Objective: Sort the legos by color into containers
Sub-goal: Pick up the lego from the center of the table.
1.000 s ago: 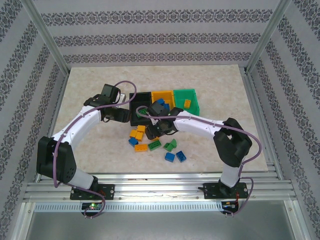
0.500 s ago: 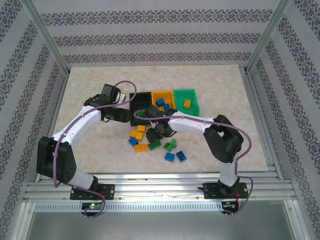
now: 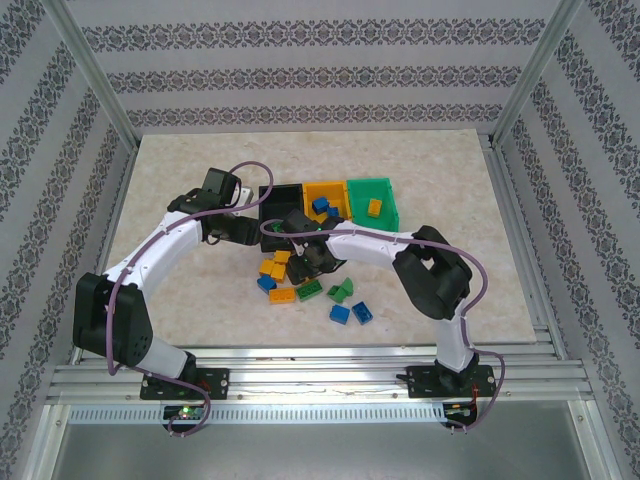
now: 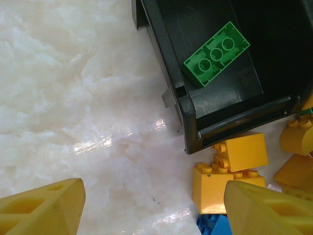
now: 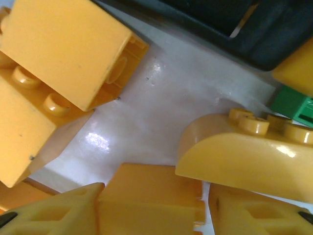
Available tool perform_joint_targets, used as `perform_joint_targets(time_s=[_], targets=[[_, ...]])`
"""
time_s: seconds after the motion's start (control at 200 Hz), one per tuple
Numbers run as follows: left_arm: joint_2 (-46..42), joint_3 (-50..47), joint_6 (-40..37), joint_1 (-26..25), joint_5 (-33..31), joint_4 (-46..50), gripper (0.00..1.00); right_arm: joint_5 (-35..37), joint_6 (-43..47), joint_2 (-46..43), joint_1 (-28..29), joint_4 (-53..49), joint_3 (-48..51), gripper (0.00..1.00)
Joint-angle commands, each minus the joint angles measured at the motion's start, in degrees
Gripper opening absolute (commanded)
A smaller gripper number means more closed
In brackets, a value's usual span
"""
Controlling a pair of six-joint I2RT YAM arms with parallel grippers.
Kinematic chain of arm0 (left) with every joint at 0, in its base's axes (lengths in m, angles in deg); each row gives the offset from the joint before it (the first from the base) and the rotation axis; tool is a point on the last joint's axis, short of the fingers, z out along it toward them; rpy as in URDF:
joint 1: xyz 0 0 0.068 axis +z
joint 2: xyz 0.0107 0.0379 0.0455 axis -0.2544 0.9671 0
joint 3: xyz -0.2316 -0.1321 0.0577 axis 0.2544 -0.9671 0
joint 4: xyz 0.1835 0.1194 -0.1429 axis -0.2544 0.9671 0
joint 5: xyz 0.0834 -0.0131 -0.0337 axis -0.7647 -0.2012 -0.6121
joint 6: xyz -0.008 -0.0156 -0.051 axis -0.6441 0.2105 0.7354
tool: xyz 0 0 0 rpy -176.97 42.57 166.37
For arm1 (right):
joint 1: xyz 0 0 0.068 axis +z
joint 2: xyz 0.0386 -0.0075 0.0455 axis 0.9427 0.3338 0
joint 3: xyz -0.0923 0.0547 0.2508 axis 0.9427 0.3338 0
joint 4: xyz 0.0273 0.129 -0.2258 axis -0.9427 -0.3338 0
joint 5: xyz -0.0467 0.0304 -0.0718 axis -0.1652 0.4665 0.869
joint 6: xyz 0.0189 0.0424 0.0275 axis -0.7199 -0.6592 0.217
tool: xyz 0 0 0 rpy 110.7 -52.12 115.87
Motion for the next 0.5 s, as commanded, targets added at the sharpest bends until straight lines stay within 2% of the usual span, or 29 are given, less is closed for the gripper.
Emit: perform_joint_targets(time_s=[0.0, 0.165, 0.365, 0.495], targets=[[0.16, 0.31, -0.04, 0.86, 0.34, 0.72, 0.75, -0.59, -0.12, 0.17, 0.58, -1.12, -0.88, 0.52], [0.51, 0.34, 0.00, 0.84, 0.69, 0.76, 0.75, -0.45, 0.52, -1.89, 0.58, -0.64, -0.43, 0.39], [0.60, 0.35, -0.06, 0.89, 0.72, 0.81, 0.75, 1.22, 1.20, -7.06, -0.46, -0.59, -0.35, 0.38], [0.60, 0.34, -0.04, 0.83, 0.72, 0.89, 0.75, 1.21, 0.99, -12.13, -3.65, 0.69, 0.89, 0.38]])
